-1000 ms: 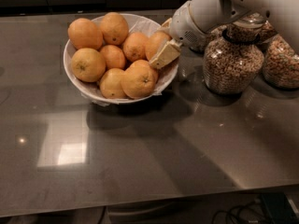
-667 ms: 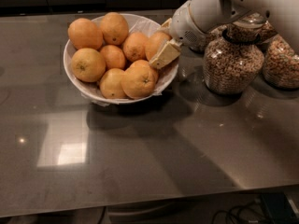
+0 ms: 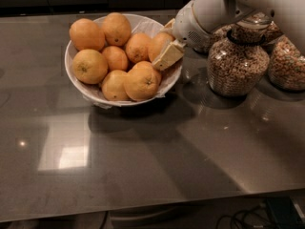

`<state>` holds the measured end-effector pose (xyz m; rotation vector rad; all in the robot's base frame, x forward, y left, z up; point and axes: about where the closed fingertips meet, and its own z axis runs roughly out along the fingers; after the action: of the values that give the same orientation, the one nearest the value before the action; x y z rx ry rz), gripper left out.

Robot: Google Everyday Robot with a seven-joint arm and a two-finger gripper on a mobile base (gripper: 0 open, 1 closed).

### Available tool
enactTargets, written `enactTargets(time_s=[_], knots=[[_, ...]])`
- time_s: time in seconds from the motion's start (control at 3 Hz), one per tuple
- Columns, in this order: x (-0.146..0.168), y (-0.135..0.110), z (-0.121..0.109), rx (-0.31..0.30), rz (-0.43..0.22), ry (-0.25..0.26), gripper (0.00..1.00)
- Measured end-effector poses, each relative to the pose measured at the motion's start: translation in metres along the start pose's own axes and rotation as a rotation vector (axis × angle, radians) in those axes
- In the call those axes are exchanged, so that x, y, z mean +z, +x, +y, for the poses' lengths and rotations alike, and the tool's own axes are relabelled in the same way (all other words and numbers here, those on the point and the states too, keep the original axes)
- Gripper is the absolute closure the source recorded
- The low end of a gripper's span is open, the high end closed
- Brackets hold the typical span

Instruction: Pick orange from white bowl

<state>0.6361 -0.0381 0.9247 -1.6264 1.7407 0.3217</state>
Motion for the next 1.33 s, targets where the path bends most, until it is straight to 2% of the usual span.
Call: enactTargets(time_s=[0.67, 1.33], knots=[[-0.004, -0.009, 0.001, -0.006, -0.04, -0.005, 1.0], [-0.038, -0.03, 0.0, -0.056, -0.051, 0.039, 1.0]])
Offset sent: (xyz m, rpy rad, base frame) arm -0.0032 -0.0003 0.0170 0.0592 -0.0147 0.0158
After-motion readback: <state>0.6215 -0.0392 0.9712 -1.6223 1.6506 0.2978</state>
